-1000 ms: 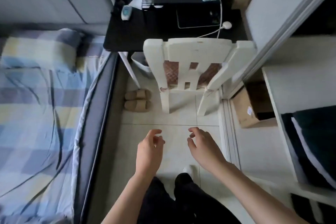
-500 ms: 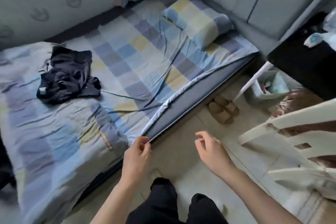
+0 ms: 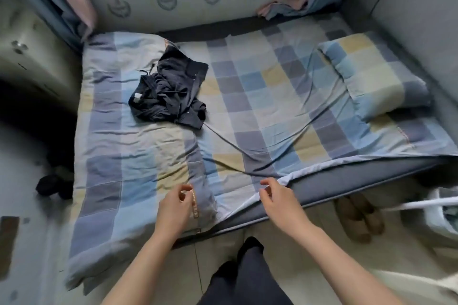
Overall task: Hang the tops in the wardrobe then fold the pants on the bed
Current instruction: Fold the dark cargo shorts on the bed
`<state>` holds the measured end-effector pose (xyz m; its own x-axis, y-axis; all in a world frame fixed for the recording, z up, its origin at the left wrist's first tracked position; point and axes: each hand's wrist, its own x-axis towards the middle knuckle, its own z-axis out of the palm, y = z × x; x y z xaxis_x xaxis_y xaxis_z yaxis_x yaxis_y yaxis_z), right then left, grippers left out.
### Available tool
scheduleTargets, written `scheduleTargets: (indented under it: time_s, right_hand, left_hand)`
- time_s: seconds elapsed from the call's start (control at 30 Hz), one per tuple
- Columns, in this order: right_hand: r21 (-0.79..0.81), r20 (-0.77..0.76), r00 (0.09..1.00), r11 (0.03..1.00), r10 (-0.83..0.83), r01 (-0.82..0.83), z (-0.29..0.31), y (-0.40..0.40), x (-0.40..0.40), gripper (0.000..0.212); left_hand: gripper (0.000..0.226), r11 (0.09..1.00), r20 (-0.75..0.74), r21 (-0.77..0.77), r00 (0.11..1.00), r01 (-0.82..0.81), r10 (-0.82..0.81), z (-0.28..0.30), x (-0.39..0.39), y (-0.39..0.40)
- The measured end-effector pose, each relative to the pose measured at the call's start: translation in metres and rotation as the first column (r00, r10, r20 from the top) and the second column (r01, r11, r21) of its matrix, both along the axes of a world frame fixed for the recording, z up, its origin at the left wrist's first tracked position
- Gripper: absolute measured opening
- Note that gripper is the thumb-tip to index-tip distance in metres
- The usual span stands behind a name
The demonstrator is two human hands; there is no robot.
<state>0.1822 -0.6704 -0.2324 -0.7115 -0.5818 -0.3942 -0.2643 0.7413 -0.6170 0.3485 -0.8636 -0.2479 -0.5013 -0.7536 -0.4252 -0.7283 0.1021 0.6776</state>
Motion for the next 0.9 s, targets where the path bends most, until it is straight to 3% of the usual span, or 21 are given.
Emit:
scheduleTargets:
  time_s: [0.43, 0.57, 0.7, 0.9]
  right_hand:
    - [0.046, -0.065, 0.943, 0.945, 0.327, -0.324, -0.086, -0.243, -0.159, 0.034]
    - [0.082, -0.077, 0.920, 0.922, 0.385, -0.379, -0.142, -0.322, -0.191, 0.035]
    - [0.135, -0.079, 0.903, 0.902, 0.422, -0.410, -0.209, -0.391, -0.215, 0.034]
    - [0.279, -0.101, 0.862, 0.846, 0.496, -0.454, -0.308, -0.457, -0.232, 0.043]
  left_hand:
    - [0.018, 0.976, 0.164, -0.023, 0.963, -0.215, 0.216, -0.093, -0.106, -0.191]
    - [0.019, 0.984, 0.250, -0.049, 0.952, -0.169, 0.176, -0.148, -0.131, -0.263]
    - [0.038, 0.991, 0.349, -0.115, 0.932, -0.062, 0.099, -0.210, -0.149, -0.335]
    - [0.048, 0.956, 0.584, -0.219, 0.811, 0.196, -0.033, -0.289, -0.181, -0.426]
